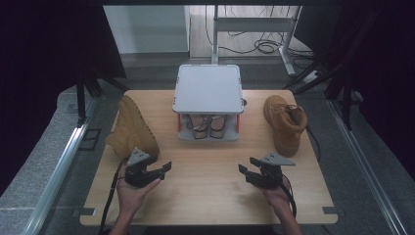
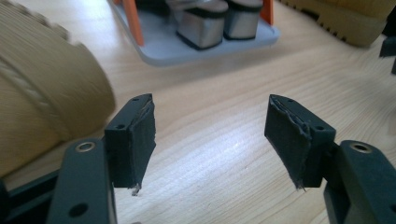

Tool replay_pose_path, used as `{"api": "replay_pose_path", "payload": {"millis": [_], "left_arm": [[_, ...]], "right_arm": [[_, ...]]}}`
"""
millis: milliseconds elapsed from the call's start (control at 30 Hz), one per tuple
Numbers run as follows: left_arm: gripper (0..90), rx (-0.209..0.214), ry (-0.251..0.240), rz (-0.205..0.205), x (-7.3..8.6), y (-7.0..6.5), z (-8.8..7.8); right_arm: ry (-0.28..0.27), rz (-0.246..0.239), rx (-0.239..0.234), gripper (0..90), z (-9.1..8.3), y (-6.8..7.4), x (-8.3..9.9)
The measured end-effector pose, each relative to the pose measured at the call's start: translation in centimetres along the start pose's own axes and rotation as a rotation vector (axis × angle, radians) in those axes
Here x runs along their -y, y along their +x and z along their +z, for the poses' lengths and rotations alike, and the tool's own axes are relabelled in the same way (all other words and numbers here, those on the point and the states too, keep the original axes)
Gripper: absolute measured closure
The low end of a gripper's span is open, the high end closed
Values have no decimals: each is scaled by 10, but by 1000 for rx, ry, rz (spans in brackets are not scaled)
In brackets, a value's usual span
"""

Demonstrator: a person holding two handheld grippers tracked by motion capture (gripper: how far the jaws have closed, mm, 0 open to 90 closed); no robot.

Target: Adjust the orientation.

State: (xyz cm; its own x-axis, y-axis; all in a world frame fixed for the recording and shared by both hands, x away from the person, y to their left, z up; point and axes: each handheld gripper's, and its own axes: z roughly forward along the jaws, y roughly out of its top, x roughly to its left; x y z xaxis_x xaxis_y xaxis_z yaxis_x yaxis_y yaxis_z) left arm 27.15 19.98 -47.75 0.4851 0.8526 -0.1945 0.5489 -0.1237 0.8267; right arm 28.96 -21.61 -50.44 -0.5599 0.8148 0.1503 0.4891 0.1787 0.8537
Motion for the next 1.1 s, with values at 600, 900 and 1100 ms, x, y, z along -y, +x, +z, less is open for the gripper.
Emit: {"api": "replay_pose_path", "payload": {"millis": [600, 900, 1100], "left_arm": [[895, -77, -70, -66, -8, 44, -61], [896, -129, -93, -129, -2, 70, -77], [896, -157, -99, -187, 8, 91, -78]], "right_arm": [[18, -12, 27, 428, -1, -3, 5], [33, -35, 21, 439, 0, 0, 5], [45, -44, 27, 434, 1, 0, 6]]}}
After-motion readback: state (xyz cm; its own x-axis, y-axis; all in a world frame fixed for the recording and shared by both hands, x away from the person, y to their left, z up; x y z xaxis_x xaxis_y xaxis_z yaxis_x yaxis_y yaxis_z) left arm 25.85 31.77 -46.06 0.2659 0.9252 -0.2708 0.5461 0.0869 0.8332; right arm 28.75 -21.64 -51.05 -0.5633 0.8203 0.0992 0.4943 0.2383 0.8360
